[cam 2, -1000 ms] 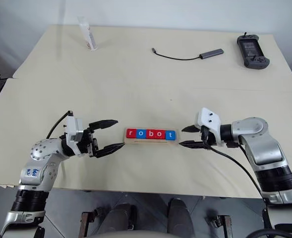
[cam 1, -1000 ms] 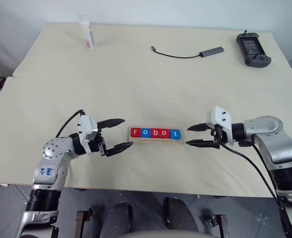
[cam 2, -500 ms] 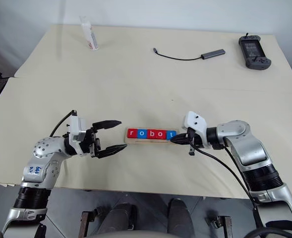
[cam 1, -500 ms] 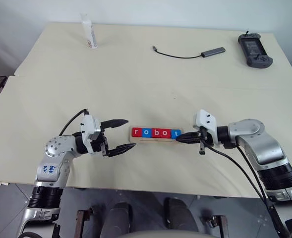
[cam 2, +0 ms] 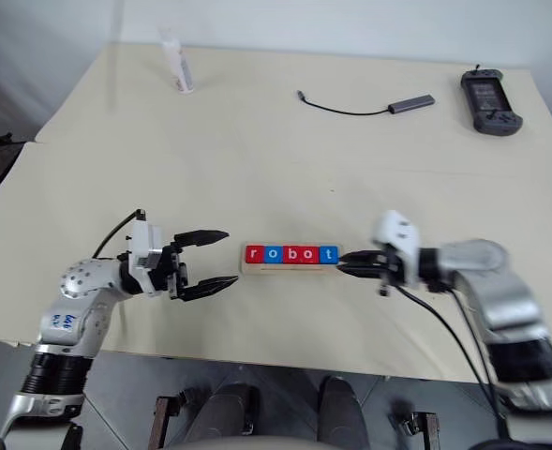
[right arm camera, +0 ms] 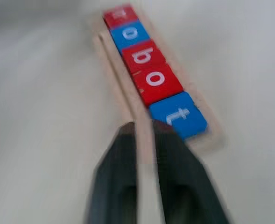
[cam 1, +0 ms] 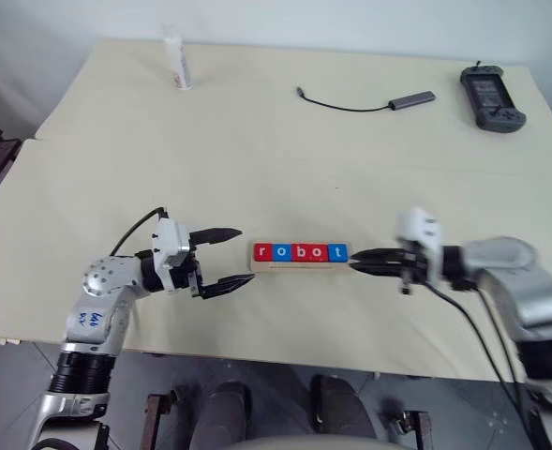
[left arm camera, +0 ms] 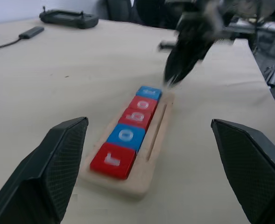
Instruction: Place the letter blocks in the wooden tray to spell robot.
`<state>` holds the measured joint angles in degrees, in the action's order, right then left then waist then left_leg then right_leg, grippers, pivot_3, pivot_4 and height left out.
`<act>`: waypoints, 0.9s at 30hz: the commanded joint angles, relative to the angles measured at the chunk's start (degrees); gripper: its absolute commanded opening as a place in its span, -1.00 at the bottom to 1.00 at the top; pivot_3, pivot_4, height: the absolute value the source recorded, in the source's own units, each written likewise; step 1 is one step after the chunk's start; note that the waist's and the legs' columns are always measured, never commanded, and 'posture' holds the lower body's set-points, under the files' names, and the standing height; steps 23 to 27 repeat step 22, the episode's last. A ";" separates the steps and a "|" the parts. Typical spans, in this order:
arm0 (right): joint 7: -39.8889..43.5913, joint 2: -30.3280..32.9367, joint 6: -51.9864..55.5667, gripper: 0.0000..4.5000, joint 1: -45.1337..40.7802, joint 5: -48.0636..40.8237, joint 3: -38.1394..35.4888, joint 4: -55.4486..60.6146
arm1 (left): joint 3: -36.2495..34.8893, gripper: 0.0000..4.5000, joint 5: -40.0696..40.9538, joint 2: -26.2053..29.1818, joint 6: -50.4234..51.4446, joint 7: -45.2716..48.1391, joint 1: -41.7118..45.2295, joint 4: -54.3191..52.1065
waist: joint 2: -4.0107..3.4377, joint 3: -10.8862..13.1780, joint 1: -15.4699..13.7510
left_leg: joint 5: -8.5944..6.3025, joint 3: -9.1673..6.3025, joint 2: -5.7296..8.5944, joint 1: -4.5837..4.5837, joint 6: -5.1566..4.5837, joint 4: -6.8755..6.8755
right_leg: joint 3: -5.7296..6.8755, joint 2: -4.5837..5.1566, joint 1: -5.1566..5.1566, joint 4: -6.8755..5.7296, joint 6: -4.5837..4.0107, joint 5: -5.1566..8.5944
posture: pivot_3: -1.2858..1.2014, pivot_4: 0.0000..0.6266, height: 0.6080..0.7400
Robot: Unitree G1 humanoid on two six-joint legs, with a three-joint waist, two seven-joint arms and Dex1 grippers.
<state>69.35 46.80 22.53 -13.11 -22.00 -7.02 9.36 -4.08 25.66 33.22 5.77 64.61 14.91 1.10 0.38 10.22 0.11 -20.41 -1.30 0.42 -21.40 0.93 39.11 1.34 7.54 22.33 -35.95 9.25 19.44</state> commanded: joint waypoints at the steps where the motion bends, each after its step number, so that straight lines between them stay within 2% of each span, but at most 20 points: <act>1: 1.52 0.99 -7.47 -0.13 3.14 -2.15 -6.16 2.89 | -1.83 1.00 0.69 1.02 -2.26 1.46 0.25 0.42 | 0.00 0.00 0.08 | 0.00 0.22 0.01 0.00 -0.01 0.01 | 0.00 0.01 -0.01 0.01 0.01 0.00 | 0.03 -0.52 1.00; 3: 2.18 1.00 -8.60 0.17 6.23 -4.97 -11.24 3.04 | -2.81 1.00 -0.13 2.26 -3.42 1.73 0.80 2.24 | 0.00 0.00 0.13 | 0.00 0.37 -0.03 0.18 -0.01 0.05 | -0.02 0.01 -0.17 0.02 0.05 -0.03 | 0.03 -0.52 1.00; 6: 3.33 2.74 -4.00 0.60 10.03 -11.18 -17.72 3.69 | -3.96 1.00 -1.03 4.25 -3.45 1.35 1.05 4.03 | 0.00 0.00 0.00 | 0.01 0.34 -0.10 0.24 0.01 0.08 | 0.02 -0.05 -0.23 -0.03 0.04 -0.03 | 0.03 -0.52 1.00; 8: 2.76 2.34 -2.79 0.92 11.36 -13.42 -18.98 4.78 | -3.80 1.00 -1.90 5.40 -3.95 1.27 0.71 4.73 | 0.00 0.00 0.18 | 0.01 0.35 -0.10 0.29 0.01 0.08 | 0.00 -0.05 -0.27 -0.04 0.04 -0.04 | 0.03 -0.52 1.00; 9: 2.87 1.91 -3.41 0.99 12.08 -13.61 -18.85 5.23 | -3.69 1.00 -2.18 5.74 -3.89 1.15 0.65 4.92 | 0.00 0.00 0.18 | 0.01 0.34 -0.11 0.32 0.01 0.08 | 0.01 -0.05 -0.31 -0.02 0.03 -0.04 | 0.03 -0.52 1.00; 18: 0.67 -2.00 -9.30 0.99 13.81 -10.41 -14.66 3.98 | -4.43 1.00 -0.95 4.67 -3.44 -0.69 2.38 5.41 | 0.00 0.00 -0.01 | 0.01 0.28 -0.08 0.32 0.01 0.08 | 0.03 -0.03 -0.36 0.00 0.03 -0.05 | 0.03 -0.52 1.00; 27: -0.98 -2.99 -11.45 0.99 13.30 -9.67 -14.40 2.69 | -4.78 1.00 -0.86 4.32 -3.52 -1.84 2.87 5.58 | 0.00 0.00 -0.01 | 0.01 0.28 -0.07 0.33 0.00 0.08 | 0.04 -0.03 -0.36 0.00 0.03 -0.05 | 0.03 -0.52 1.00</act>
